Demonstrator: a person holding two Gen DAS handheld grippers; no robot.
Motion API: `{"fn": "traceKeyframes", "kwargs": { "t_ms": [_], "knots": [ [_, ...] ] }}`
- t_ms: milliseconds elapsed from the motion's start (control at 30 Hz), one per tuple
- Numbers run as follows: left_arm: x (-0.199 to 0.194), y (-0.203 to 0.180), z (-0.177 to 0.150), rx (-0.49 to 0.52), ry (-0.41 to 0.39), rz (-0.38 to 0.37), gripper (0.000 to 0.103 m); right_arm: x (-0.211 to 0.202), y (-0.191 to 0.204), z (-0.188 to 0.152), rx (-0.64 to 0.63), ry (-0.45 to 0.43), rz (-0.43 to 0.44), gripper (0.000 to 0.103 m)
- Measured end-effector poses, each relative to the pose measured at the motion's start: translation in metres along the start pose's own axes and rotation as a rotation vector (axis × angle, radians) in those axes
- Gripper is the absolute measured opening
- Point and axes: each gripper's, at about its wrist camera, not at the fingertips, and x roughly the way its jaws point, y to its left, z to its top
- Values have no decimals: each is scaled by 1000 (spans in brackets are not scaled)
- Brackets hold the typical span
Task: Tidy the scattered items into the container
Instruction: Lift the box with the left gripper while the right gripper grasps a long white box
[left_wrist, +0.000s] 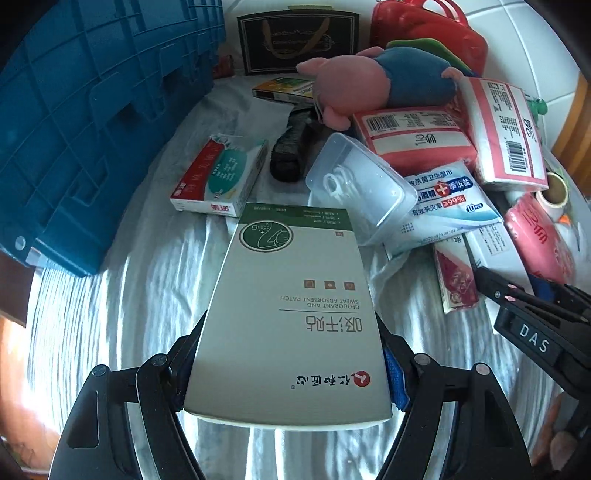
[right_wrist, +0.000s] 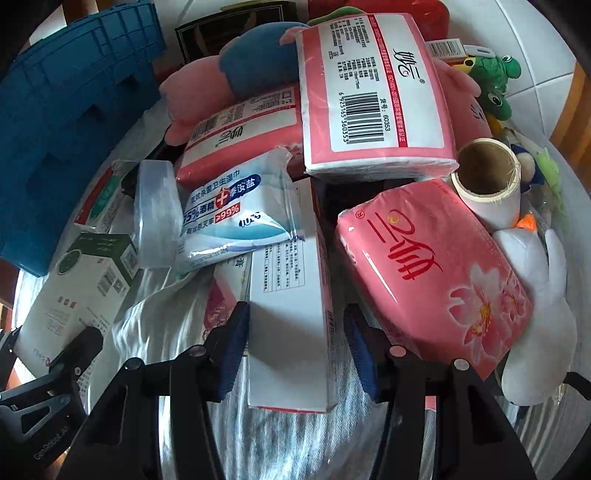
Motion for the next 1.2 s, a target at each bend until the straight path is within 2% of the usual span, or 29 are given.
{"fn": "traceKeyframes", "kwargs": {
  "t_ms": [33, 300, 400, 467, 500, 533, 600, 767, 867, 900, 967, 1000, 1200],
  "knots": [
    [4, 0, -1, 16, 8, -13, 77, -1, 0, -4, 17, 8, -6, 46],
    [0, -4, -34, 81, 58, -79, 76, -30, -12, -77, 107, 108, 4, 46],
    [-3, -7, -45, 97, 80, -64, 77, -41, -14, -90, 103, 117, 3, 45],
    [-3, -9, -45, 90, 84, -48, 77, -46, -15, -91, 99, 96, -27, 47],
    [-1, -10, -43, 82, 91, -44, 77, -48, -16, -89, 97, 81, -39, 55],
    [1, -10, -41, 74, 97, -40, 80, -50, -16, -85, 95, 65, -39, 69],
    [5, -12, -38, 58, 109, -32, 81, -52, -15, -78, 89, 33, -40, 84],
    [11, -13, -31, 33, 104, -24, 81, -40, -13, -64, 88, 13, -24, 86],
    [8, -15, -31, 36, 86, -29, 77, -37, -12, -63, 88, 5, -17, 86],
    [7, -15, -32, 38, 83, -25, 77, -35, -12, -64, 85, 4, -17, 85],
    [3, -17, -35, 42, 76, -18, 77, -31, -10, -65, 78, 11, -20, 59],
    [-1, -17, -36, 44, 70, -19, 77, -31, -10, -65, 79, 14, -17, 42],
    [-41, -21, -31, 53, -9, -16, 77, -45, -6, -64, 78, -2, 1, 42]
  ]
}}
